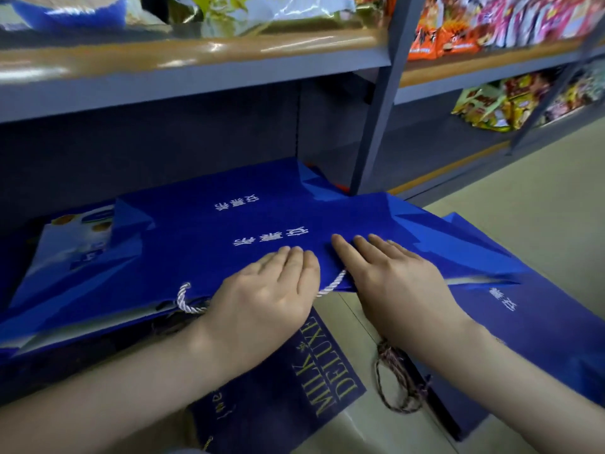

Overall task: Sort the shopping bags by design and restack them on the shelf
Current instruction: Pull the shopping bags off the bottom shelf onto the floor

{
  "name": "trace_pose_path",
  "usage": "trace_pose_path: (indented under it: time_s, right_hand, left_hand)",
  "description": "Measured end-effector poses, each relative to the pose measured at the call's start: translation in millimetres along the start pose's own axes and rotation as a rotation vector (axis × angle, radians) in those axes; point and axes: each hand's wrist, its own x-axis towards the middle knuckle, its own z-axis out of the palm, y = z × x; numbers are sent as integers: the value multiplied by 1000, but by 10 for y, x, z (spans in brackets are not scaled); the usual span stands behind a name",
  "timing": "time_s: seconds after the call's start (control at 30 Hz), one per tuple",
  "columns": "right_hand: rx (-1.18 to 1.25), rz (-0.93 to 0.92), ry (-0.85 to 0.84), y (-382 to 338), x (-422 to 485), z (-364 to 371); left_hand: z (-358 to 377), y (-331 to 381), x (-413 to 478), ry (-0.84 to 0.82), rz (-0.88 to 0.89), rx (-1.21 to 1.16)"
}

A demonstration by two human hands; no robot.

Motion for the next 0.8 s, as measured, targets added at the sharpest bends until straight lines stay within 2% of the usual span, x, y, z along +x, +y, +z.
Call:
trace_pose_path:
  time_s: [0.17,0.23,0.3,0.37,0.43,0.67,0.8]
  right_hand:
    - [-39,0,-76,66,102,-26]
    - [-32,-16,-190,134,121,-2]
    - [-5,39,-299,309,74,16]
    - [-44,116,-339,561,-25,13]
    - [-102,209,-378,829,-159,18]
    - [-49,587,-371,1592,-768,217]
    - [-39,694,-418,2011,-1162,232]
  left_hand:
    - [162,5,131,35,81,-18]
    - [273,11,229,7,104,-68]
    - [351,70,341,-58,105,-165]
    - [433,140,461,-151,53,-255]
    - [574,202,632,-168,39,-302]
    - [1101,831,1543,150,308,-229]
    - [1198,1335,1833,259,354,-202]
